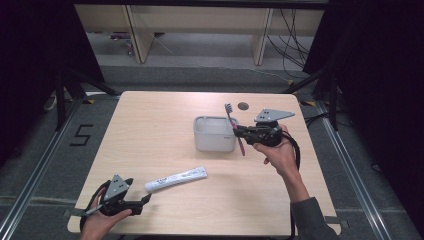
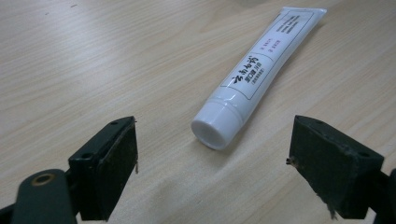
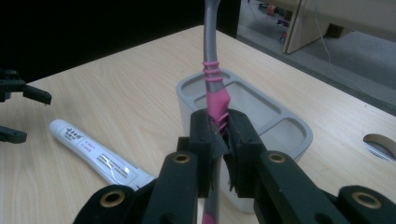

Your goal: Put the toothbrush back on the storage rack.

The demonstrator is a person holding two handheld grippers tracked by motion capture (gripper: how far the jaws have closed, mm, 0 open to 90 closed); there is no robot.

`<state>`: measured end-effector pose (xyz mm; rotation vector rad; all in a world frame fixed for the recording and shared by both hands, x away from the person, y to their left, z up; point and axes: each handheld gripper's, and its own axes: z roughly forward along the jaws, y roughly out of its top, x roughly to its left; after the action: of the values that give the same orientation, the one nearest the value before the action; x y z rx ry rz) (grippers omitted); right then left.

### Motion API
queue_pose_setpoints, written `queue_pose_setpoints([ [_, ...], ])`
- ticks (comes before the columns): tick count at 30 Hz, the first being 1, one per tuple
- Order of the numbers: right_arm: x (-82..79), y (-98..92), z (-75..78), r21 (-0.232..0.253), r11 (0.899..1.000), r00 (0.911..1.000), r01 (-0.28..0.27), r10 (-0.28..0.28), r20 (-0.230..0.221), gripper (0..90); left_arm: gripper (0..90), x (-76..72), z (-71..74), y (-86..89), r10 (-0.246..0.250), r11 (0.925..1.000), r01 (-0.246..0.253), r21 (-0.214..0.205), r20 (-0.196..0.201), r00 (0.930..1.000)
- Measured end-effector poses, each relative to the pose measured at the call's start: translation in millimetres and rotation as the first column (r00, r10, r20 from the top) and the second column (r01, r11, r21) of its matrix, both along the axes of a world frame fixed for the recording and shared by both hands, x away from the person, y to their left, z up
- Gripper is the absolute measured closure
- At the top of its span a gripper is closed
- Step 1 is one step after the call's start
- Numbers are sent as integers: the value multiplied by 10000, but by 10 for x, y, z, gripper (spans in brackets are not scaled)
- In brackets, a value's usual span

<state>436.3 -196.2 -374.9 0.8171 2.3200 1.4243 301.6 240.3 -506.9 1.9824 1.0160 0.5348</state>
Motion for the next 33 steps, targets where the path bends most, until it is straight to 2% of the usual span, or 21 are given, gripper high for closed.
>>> queue_pose_setpoints([
  [2, 7, -11, 14, -13, 10000, 10000, 36, -36, 89, 822, 151, -3, -1, -2, 14, 10000, -14, -1, -12, 10000],
  [4, 9, -8, 35, -15, 10000, 10000, 71, -71, -4, 822, 151, -4, -1, -1, 17, 10000, -17, 0, -14, 10000],
  [5, 7, 1, 42, 148, 9998, 9999, 124, -122, -94, 822, 151, -1, 0, 0, -8, 10000, 8, 13, 7, 10000],
  [6, 29, -5, 59, 318, 9994, 9999, 151, -152, 56, 822, 151, 0, 0, 1, -4, 10000, 4, 9, 2, 10000],
  [10, 69, -18, 94, 441, 9990, 9999, 75, -80, 114, 822, 151, -3, -1, -2, 20, 10000, -19, 6, -14, 10000],
  [12, 86, -25, 123, 603, 9979, 9996, 231, -239, 126, 822, 151, 0, 0, 0, -6, 10000, 6, 10, 3, 10000],
  [13, 101, -22, 144, 818, 9960, 9994, 354, -355, -12, 822, 151, -4, -2, 0, 14, 10000, -14, 1, -16, 10000],
  [14, 121, -32, 152, 752, 9968, 9995, 273, -282, 108, 822, 151, -2, -2, 0, 15, 10000, -15, -7, -14, 10000],
  [16, 125, -22, 158, 914, 9952, 9994, 343, -342, -22, 822, 151, -1, -2, 0, 19, 10000, -19, -15, -13, 10000],
  [17, 160, -27, 181, 914, 9951, 9991, 378, -393, 146, 822, 151, -3, 1, 1, -18, 10000, 18, 29, -1, 10000],
  [19, 162, -21, 189, 1014, 9939, 9991, 427, -429, 7, 822, 151, -5, 0, 0, 8, 10000, -8, 11, -23, 10000],
  [20, 193, -8, 210, 1128, 9929, 9990, 373, -399, 209, 822, 151, -1, 0, 2, -10, 10000, 10, 3, -4, 10000],
  [26, 251, 22, 254, 1352, 9893, 9974, 543, -601, 392, 822, 151, -1, 2, 2, -17, 10000, 17, -1, -7, 10000],
  [32, 313, 44, 305, 1683, 9826, 9957, 781, -853, 362, 822, 152, 0, 2, 5, -12, 10000, 12, -4, -13, 10000],
  [33, 344, 40, 306, 1671, 9835, 9954, 692, -792, 541, 822, 151, -1, 1, 4, -25, 10000, 25, 2, -10, 10000],
])
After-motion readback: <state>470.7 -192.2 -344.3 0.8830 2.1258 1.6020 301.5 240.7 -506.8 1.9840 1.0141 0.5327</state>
